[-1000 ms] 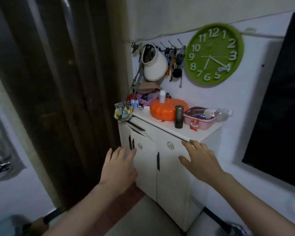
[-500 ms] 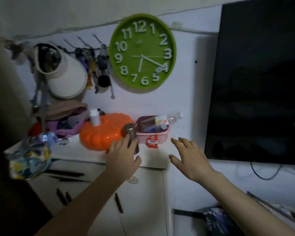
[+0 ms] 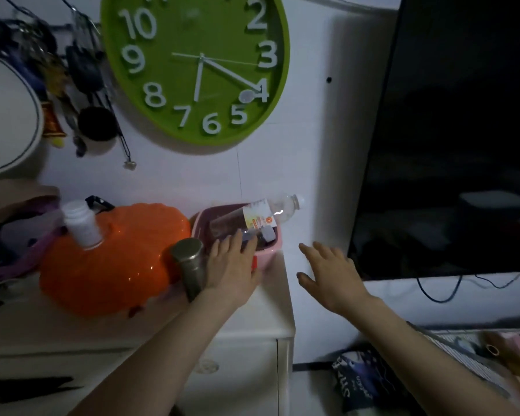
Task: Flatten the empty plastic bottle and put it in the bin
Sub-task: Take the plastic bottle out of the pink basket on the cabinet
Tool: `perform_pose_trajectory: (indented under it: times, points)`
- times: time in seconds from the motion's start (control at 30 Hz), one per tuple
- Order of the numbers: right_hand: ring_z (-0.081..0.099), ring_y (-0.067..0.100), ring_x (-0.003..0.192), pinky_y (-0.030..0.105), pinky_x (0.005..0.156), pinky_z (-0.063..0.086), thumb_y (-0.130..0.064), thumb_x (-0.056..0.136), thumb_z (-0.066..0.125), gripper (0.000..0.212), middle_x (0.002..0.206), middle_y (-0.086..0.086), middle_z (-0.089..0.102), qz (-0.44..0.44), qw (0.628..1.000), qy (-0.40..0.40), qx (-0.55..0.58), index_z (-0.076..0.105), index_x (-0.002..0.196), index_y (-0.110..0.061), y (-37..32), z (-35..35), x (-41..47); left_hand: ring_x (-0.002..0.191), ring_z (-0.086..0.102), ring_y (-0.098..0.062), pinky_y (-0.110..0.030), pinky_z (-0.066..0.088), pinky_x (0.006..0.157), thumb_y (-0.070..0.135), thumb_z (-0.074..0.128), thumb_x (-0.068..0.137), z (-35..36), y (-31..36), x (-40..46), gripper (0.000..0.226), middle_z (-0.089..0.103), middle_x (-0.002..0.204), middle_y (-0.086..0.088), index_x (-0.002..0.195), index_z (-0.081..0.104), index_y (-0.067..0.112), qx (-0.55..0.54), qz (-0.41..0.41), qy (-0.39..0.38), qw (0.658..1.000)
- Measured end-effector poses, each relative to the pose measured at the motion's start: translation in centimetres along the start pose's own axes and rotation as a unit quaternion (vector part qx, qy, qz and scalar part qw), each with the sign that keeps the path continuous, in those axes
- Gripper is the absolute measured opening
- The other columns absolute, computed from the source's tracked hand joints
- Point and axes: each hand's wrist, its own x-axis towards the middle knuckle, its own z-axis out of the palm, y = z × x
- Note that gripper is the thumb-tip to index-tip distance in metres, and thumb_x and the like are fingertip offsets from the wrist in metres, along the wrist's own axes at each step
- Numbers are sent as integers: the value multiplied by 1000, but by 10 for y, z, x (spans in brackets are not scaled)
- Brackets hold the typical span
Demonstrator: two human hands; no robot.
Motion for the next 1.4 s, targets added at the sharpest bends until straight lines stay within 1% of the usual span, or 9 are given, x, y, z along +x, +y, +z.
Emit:
perform_pose_trajectory:
  times: [0.17, 0.33, 0.43, 0.5, 0.8, 1.03, 1.13, 1.2, 1.4]
  points:
    - [25, 30, 139, 43, 110, 27, -41, 92, 44, 59, 154, 8, 26, -6, 1000, -13, -1, 22, 144, -24, 2, 14, 49, 140, 22, -27, -41, 14, 116, 45, 41, 93, 10, -10, 52, 59, 22, 154, -9, 143, 20, 22, -18, -7, 12, 1000]
    - [25, 29, 139, 42, 111, 26, -41, 93, 44, 58, 154, 7, 27, 19, 1000, -24, 1, 23, 144, -24, 11, 21, 67, 139, 26, -24, -42, 16, 116, 53, 41, 90, 25, -17, 67, 64, 31, 152, -2, 142, 24, 20, -71, -19, -42, 996]
    - [26, 29, 139, 43, 112, 27, -41, 93, 44, 56, 154, 6, 28, 35, 999, -26, 3, 24, 143, -23, 10, 25, 68, 119, 50, -23, -40, 40, 102, 49, 54, 85, 26, -19, 69, 54, 52, 131, -3, 130, 42, 22, -145, -30, -25, 989]
    - [28, 30, 138, 43, 111, 28, -41, 93, 45, 55, 153, 6, 29, 46, 999, -22, 2, 26, 142, -22, 9, 28, 67, 103, 56, -22, -38, 50, 87, 45, 63, 81, 22, -21, 70, 50, 55, 116, -2, 122, 49, 20, -184, -42, -11, 982]
    - [35, 29, 134, 46, 108, 32, -44, 92, 47, 50, 150, 4, 34, 99, 995, 1, 8, 34, 136, -24, -7, 33, 51, 86, 61, -20, -40, 56, 76, 35, 74, 75, 15, -27, 73, 38, 59, 104, -3, 98, 49, 18, -272, -49, -46, 960]
    - [37, 28, 131, 46, 107, 34, -43, 92, 47, 46, 146, 3, 38, 121, 992, 5, 21, 39, 133, -24, -17, 40, 38, 102, 54, -27, -42, 51, 84, 37, 53, 90, 15, -20, 78, 37, 51, 114, -8, 124, 46, 23, -174, -15, -53, 983]
    - [40, 28, 128, 45, 105, 36, -42, 92, 48, 44, 144, 3, 41, 126, 992, 9, 24, 40, 131, -23, -16, 41, 33, 105, 55, -31, -45, 49, 89, 22, 54, 91, 11, -20, 86, 33, 54, 118, -10, 123, 49, 19, -137, -15, -65, 988]
    - [41, 28, 127, 44, 104, 37, -42, 92, 48, 43, 143, 4, 41, 132, 991, 8, 27, 41, 130, -22, -12, 41, 30, 110, 53, -31, -44, 46, 93, 16, 60, 86, 8, -21, 92, 38, 51, 122, -10, 123, 51, 19, -49, 14, -79, 996]
    - [41, 29, 125, 44, 102, 38, -39, 92, 48, 41, 140, 4, 42, 138, 990, 5, 36, 43, 129, -20, -2, 41, 26, 121, 38, -34, -45, 36, 101, 15, 55, 88, 7, -25, 104, 39, 46, 130, -9, 125, 51, 27, 38, 66, -125, 989]
